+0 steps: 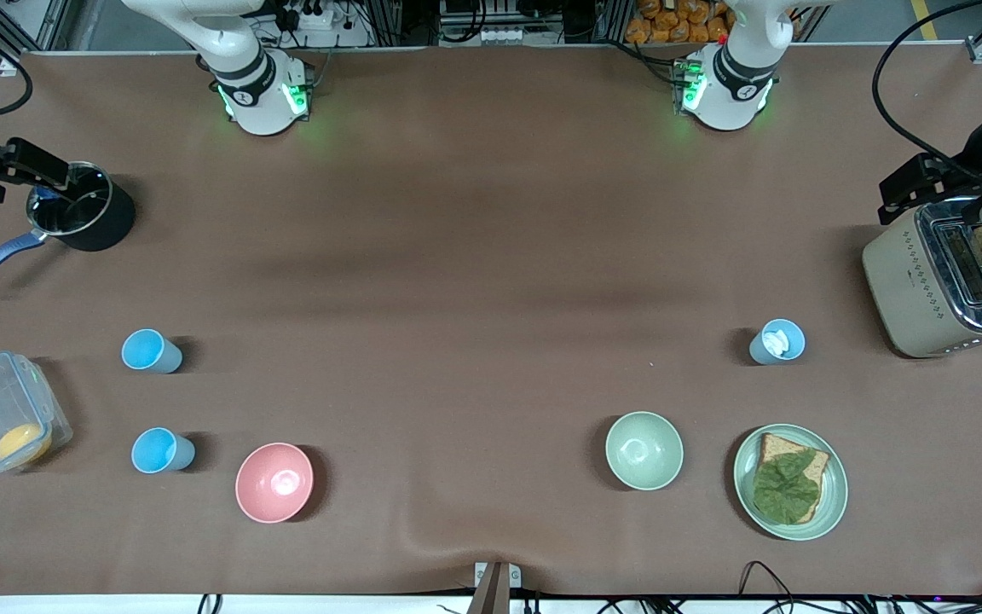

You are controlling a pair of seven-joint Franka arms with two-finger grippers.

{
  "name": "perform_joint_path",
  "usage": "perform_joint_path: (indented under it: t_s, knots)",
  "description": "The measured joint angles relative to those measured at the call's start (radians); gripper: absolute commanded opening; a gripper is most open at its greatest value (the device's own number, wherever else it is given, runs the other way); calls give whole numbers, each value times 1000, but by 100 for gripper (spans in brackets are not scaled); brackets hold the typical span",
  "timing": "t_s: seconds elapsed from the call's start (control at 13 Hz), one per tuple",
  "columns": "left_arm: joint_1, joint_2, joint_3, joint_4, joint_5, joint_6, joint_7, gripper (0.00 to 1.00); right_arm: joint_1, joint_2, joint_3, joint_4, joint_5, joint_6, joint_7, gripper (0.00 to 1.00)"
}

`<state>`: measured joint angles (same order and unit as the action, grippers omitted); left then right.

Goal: Stack blue cups with both arms
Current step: 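Reach the right gripper to a blue cup while the left gripper reaches another, then grasp the blue cup with the right gripper while the left gripper grasps the tissue cup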

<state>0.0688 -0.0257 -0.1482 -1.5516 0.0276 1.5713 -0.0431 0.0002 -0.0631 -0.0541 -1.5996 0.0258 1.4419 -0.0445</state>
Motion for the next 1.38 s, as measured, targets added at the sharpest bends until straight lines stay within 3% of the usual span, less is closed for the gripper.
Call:
perform_joint_path:
  t_s: [0.62, 0.92, 1.15, 1.38]
  knots:
    - [0, 44, -2, -39, -1, 15, -1, 100, -44, 30, -4, -28, 0, 23, 8, 100]
    - [10, 111, -1, -205, -3, 267, -1, 100, -154, 210, -9, -45, 1, 100, 4, 100]
    - [28, 152, 1, -344, -3, 465, -1, 100, -163, 304, -9, -45, 1, 127, 3, 100]
    - [58, 247, 2, -380, -3, 568, 5, 100, -182, 362, -10, -72, 0, 214, 3, 100]
